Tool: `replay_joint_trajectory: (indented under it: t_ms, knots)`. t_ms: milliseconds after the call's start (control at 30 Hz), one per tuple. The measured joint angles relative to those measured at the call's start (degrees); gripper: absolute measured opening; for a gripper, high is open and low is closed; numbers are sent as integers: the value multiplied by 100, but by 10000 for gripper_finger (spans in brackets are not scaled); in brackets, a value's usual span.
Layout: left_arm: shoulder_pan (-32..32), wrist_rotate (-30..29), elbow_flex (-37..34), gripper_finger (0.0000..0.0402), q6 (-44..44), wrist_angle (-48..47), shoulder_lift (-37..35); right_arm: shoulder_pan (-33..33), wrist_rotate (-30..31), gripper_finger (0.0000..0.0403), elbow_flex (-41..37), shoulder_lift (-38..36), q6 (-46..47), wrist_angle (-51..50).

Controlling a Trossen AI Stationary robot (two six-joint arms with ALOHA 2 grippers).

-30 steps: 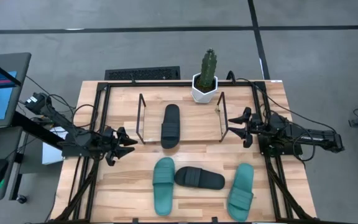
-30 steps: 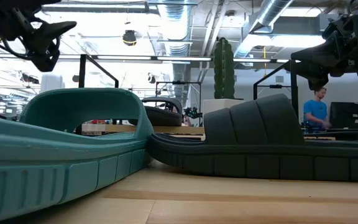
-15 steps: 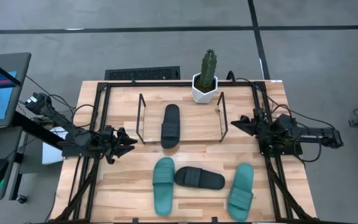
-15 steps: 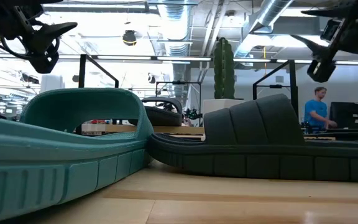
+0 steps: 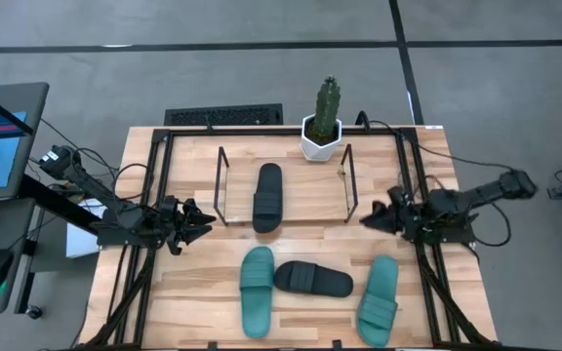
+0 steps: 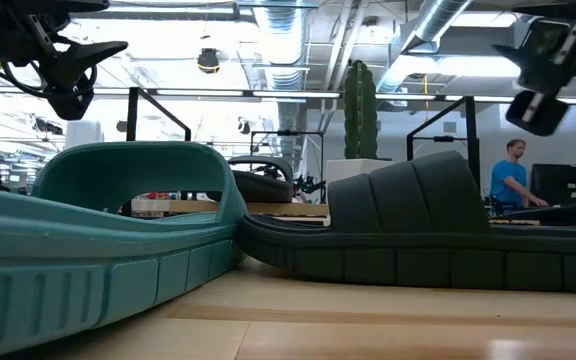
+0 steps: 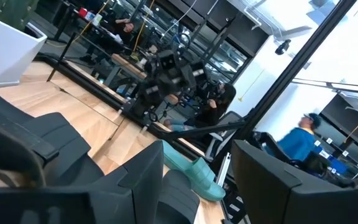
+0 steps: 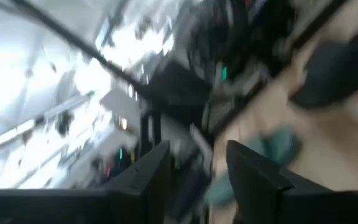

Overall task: Pick and place slides into the shelf
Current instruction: Put the black slipper on the shelf

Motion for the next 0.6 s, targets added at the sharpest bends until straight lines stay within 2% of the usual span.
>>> replay_joint_trajectory:
  t_ms: [100,300,467,600]
  knots:
    - [0,1,0,176,-6,0,0,664,76,122,167,707,23,0]
    - [0,2,0,176,-24,-48,2,1663,870,103,878,2644,-153,-77]
    - [0,6,0,176,-26,-96,0,1859,1074,113,1469,4376,110,-99]
    - [0,30,0,176,-92,-179,2,1816,1061,142,1966,5619,320,-78]
